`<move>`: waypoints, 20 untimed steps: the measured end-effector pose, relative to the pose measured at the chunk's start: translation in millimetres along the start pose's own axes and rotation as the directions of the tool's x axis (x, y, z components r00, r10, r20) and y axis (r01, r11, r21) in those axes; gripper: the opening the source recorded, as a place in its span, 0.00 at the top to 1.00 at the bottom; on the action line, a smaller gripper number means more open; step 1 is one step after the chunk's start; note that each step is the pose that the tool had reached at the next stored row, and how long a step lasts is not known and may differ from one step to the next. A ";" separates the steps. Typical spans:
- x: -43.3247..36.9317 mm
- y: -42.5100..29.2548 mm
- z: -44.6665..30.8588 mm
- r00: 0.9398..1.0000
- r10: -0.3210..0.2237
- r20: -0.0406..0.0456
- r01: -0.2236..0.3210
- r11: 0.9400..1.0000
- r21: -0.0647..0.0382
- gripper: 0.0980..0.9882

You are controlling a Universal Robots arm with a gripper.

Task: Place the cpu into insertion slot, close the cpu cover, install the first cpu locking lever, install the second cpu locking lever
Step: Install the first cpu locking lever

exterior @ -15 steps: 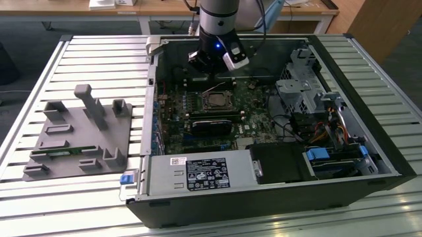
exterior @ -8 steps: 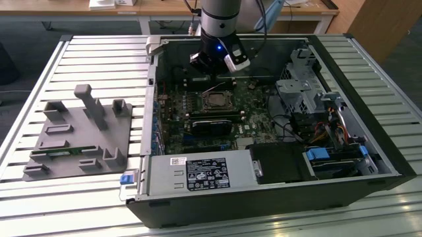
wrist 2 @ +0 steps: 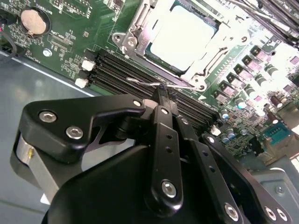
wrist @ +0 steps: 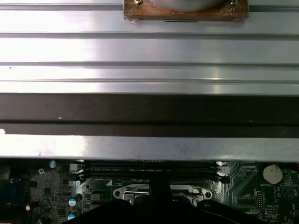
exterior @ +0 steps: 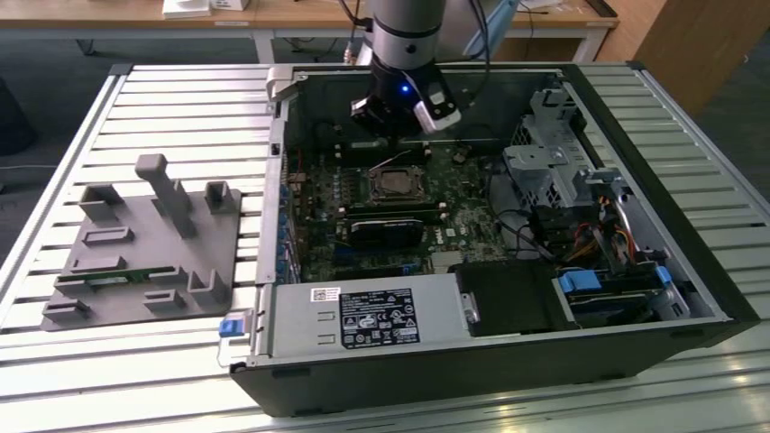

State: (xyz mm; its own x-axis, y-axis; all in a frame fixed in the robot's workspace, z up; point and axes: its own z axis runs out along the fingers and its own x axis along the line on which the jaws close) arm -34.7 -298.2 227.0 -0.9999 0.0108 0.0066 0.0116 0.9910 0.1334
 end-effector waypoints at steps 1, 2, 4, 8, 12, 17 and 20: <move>-0.7 0.0 0.3 1.000 0.000 0.000 0.000 1.000 0.000 0.99; -1.4 0.0 0.7 1.000 0.000 0.000 0.000 1.000 0.000 0.99; -2.8 -0.1 1.5 1.000 0.000 0.000 0.000 1.000 0.000 0.99; -4.9 -0.2 3.4 1.000 0.000 0.000 0.000 1.000 0.000 0.99; -7.3 -0.3 5.3 1.000 0.000 0.000 0.000 1.000 0.000 0.99; -11.6 -0.6 8.1 1.000 0.000 0.000 0.000 1.000 0.000 0.99; -14.6 -0.9 10.6 1.000 0.000 0.000 0.000 1.000 0.000 0.99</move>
State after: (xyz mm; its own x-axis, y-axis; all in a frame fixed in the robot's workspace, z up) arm -20.2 -297.8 216.2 -0.9999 0.0108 0.0066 0.0116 0.9910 0.1333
